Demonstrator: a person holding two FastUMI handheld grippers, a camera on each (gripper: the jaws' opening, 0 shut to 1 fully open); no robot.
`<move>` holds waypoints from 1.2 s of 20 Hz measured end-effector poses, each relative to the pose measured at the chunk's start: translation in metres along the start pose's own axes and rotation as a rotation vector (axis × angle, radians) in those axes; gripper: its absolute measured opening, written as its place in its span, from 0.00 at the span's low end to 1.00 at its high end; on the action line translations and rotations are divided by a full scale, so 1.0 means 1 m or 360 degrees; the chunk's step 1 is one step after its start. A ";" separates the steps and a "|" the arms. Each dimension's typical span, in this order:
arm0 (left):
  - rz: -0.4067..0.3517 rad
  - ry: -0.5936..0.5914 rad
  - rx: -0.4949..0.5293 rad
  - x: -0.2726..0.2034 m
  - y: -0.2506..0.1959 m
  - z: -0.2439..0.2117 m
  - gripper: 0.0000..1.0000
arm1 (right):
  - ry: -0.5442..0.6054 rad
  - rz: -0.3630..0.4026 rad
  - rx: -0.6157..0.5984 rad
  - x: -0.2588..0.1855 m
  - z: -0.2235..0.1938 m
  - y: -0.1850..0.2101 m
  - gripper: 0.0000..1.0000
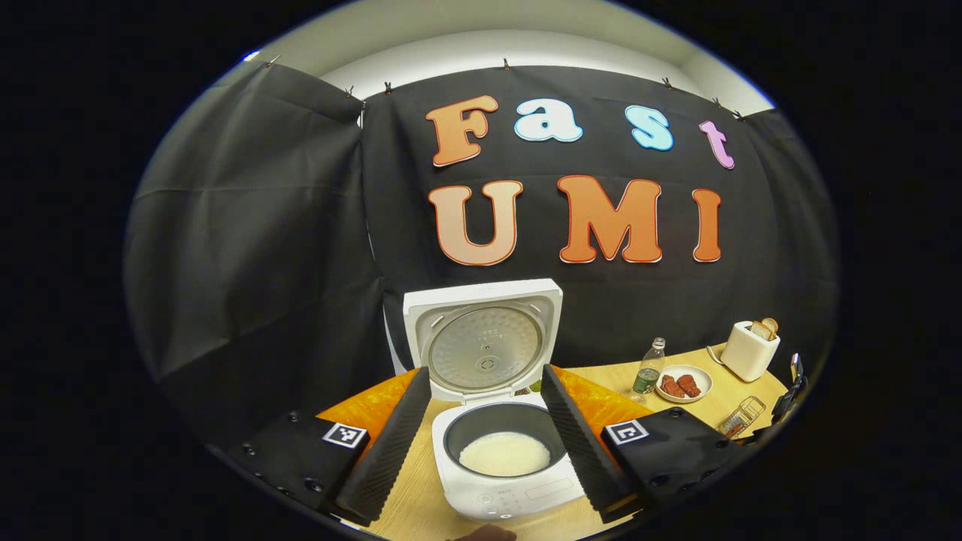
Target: Close the left gripper, press the button to open the rice cooker; take a wooden spoon from the chopstick holder with the right hand, scoop a spoonful of rice and pour it into the rice cooker, then put the wooden spoon back into the chopstick holder.
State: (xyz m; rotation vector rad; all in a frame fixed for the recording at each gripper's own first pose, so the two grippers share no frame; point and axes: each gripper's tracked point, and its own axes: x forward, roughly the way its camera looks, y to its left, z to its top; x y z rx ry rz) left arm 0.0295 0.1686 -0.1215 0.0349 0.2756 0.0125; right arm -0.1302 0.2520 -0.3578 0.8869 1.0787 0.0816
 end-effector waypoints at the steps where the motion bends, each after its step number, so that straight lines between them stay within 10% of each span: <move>1: 0.0003 0.0001 -0.0002 0.001 0.000 0.000 0.96 | 0.0021 0.0044 0.0060 0.000 0.001 0.001 0.07; 24: 0.0160 -0.0003 -0.0125 -0.007 -0.021 0.001 0.99 | 0.0069 0.0635 0.0844 -0.057 0.103 0.013 0.06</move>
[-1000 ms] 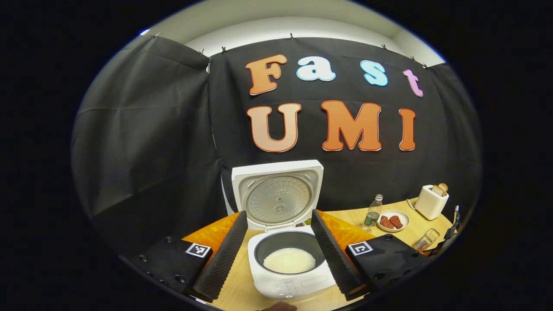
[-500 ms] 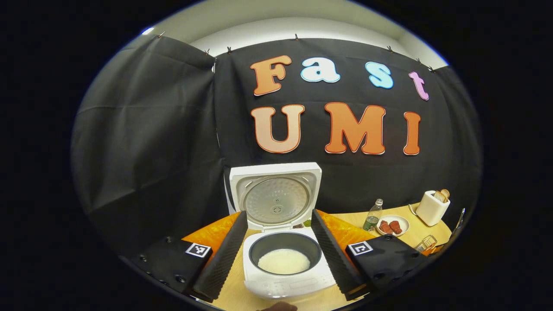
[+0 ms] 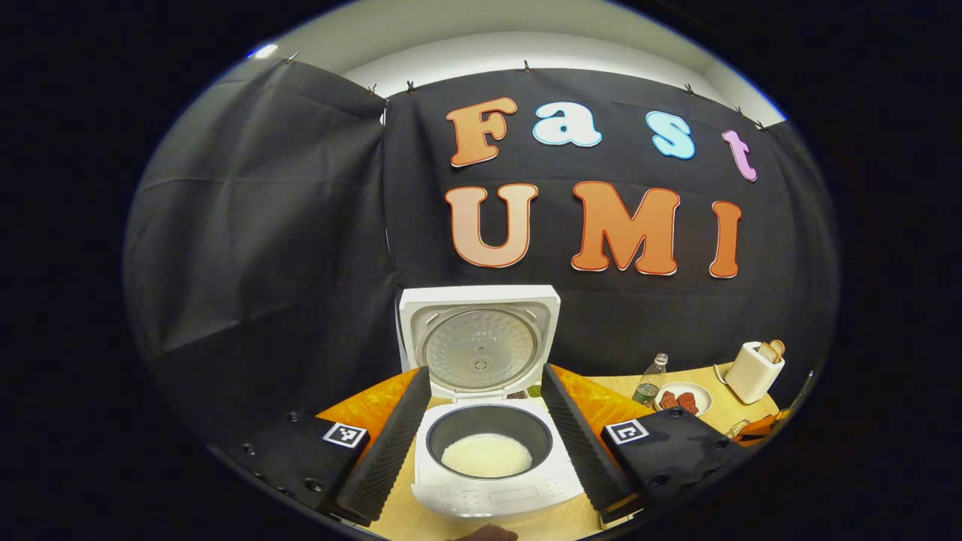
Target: Close the left gripper, press the button to open the rice cooker; take a wooden spoon from the chopstick holder with the right hand, scoop a spoonful of rice and pour it into the rice cooker, then put the wooden spoon back into the chopstick holder.
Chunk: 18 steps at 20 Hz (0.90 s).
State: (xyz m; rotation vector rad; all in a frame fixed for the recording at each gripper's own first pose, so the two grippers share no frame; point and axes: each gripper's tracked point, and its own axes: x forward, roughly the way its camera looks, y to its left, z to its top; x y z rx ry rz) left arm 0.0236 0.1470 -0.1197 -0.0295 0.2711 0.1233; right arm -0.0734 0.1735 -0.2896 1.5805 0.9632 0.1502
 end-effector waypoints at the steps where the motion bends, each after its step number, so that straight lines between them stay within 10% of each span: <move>1: 0.0016 0.0002 -0.0009 0.000 0.004 -0.001 0.95 | 0.0022 0.0022 0.0012 0.004 -0.003 0.008 0.07; 18: 0.0467 0.0015 -0.0133 -0.037 0.137 -0.018 0.96 | 0.0364 0.0057 -0.0082 0.143 -0.109 0.131 0.06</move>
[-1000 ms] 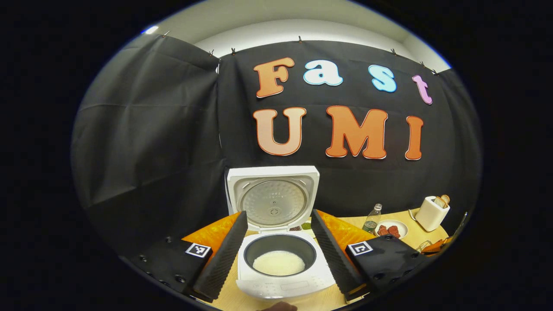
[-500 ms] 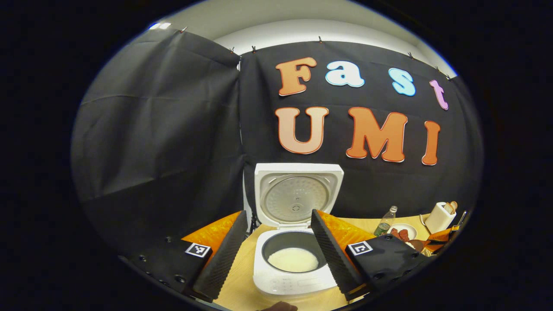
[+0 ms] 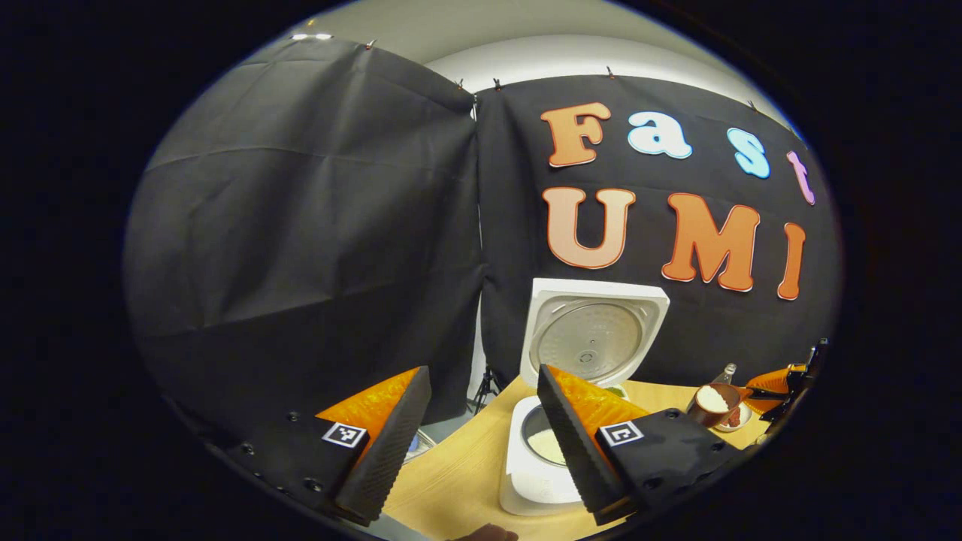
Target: Close the left gripper, press the button to open the rice cooker; take a wooden spoon from the chopstick holder with the right hand, scoop a spoonful of rice and pour it into the rice cooker, then put the wooden spoon back into the chopstick holder.
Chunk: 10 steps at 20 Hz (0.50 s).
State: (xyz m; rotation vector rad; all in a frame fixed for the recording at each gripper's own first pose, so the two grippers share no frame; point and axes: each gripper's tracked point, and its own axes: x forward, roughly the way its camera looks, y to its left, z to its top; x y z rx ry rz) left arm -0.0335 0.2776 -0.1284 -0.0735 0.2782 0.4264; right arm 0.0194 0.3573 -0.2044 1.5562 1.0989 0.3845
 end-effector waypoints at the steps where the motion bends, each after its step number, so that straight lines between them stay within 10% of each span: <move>1: 0.0018 0.0007 -0.0004 0.001 0.006 -0.001 0.96 | -0.0003 -0.0029 -0.0040 0.010 -0.003 0.003 0.06; 10: 0.0165 0.0081 -0.0040 0.001 0.061 -0.030 0.97 | 0.0009 -0.0285 -0.0682 0.081 -0.038 0.025 0.06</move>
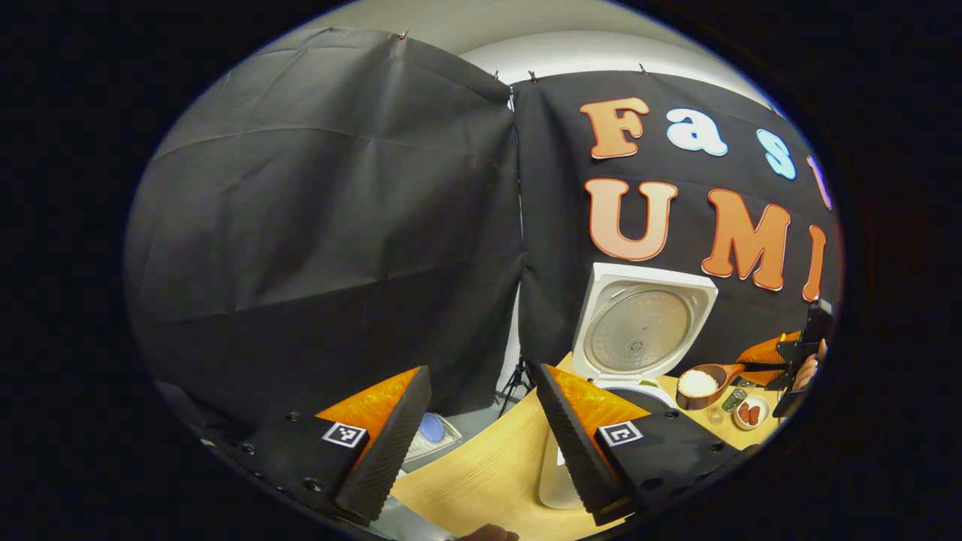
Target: Close the left gripper, press the button to open the rice cooker; take a wooden spoon from the chopstick holder with the right hand, scoop a spoonful of rice and pour it into the rice cooker, then put the wooden spoon back into the chopstick holder.
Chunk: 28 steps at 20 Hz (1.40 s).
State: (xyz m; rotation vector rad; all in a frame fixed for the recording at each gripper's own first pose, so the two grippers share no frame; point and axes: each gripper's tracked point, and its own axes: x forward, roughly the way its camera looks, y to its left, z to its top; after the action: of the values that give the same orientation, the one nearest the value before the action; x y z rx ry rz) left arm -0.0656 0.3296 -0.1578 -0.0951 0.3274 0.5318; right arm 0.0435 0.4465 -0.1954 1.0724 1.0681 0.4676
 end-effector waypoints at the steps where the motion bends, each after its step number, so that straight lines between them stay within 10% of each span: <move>1: 0.0023 0.0000 0.0006 0.000 0.007 -0.001 0.96 | -0.0009 -0.0028 -0.0100 0.006 0.000 0.004 0.06; 19: 0.0055 -0.0038 0.0094 0.017 0.022 0.002 0.96 | -0.0241 -0.0227 -0.1218 0.033 0.002 0.049 0.06; 28: 0.0066 -0.0035 0.0101 0.009 0.025 0.000 0.96 | -0.0415 -0.0070 -0.1679 0.029 0.001 0.097 0.06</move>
State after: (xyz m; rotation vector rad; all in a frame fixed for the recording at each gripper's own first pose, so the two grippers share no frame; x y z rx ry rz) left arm -0.0706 0.3554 -0.1609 -0.0213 0.3248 0.5626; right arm 0.0735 0.5117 -0.1238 0.1567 0.4713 0.7147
